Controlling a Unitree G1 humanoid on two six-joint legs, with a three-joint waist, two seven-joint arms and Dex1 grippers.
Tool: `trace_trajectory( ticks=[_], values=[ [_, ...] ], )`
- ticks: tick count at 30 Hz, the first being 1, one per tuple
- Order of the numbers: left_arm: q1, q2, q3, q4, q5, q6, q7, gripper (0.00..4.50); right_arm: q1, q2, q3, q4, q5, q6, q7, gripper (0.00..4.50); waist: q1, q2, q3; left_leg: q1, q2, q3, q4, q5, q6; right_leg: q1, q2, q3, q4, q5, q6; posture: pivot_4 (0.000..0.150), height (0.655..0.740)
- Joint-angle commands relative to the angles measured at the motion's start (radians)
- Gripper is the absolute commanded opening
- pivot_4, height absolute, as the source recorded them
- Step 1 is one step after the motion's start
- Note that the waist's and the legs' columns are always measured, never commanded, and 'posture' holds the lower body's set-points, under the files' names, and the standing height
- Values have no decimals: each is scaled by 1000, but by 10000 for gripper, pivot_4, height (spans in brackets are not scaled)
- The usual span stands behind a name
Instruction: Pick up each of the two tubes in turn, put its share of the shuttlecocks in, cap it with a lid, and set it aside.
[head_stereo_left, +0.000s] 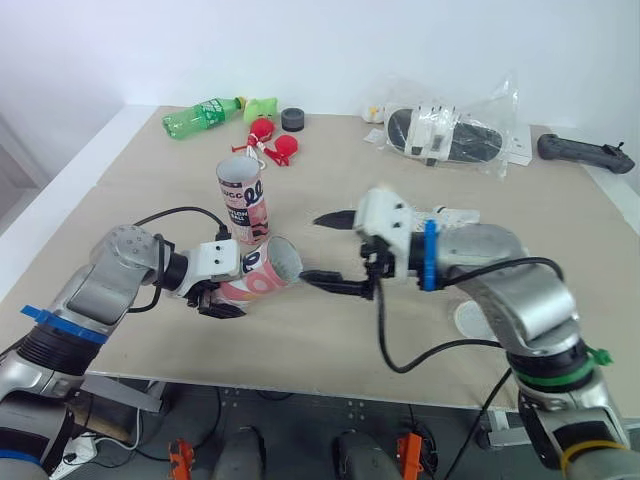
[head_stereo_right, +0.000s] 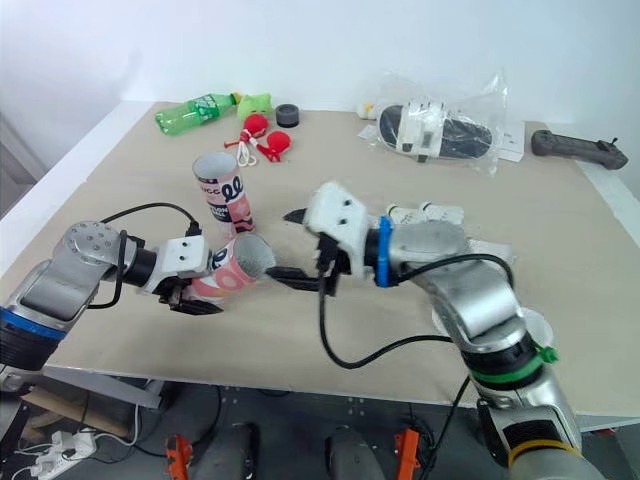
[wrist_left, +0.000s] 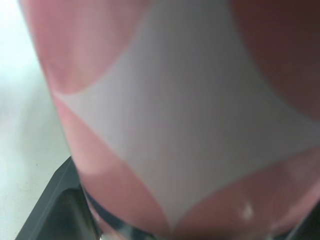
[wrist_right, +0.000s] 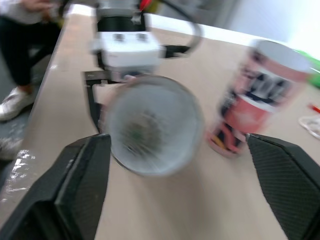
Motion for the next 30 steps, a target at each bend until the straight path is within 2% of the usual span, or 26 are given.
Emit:
trace_trajectory(
  ticks=[1,3,6,10,14,19,30],
  values=[
    [12,-17,-18,2,1,2,1,33037,112,-20,-191,-103,62,70,-98,44553,0,0,0,0,0,0,0,0,0,0,0,0,0,0,0,1500,7400],
    [14,-19,-19,5,1,0,1,33037,185,-26,-227,-122,38,96,-158,44553,2,0,-1,0,0,0,0,0,0,0,0,0,0,1,0,1500,7400],
    [16,-24,-17,10,-1,3,1,33037,278,19,-185,-83,-92,107,-331,44553,2,0,-1,0,0,-1,0,0,0,1,0,-2,0,-1,-1,1500,7400],
    [14,-31,-18,18,1,2,2,33037,296,111,-147,9,-173,101,-487,44553,0,1,-1,0,0,0,0,0,0,0,0,0,0,0,-1,1500,7400],
    [22,-35,-16,5,-4,13,7,33037,247,241,-108,159,-228,28,-591,44553,-1,1,-1,1,0,1,0,1,1,0,0,1,0,-1,-4,1500,7400],
    [31,-36,-6,-2,-1,18,12,33037,164,340,-100,368,-273,-89,-649,44553,0,2,-1,0,0,1,0,1,1,0,0,1,0,0,-2,1500,7400],
    [69,-36,16,-63,-5,58,33,33037,-38,427,-80,810,-375,-347,-684,44553,-4,2,0,1,0,0,-1,1,1,0,0,0,0,1,0,1500,7400]
  ],
)
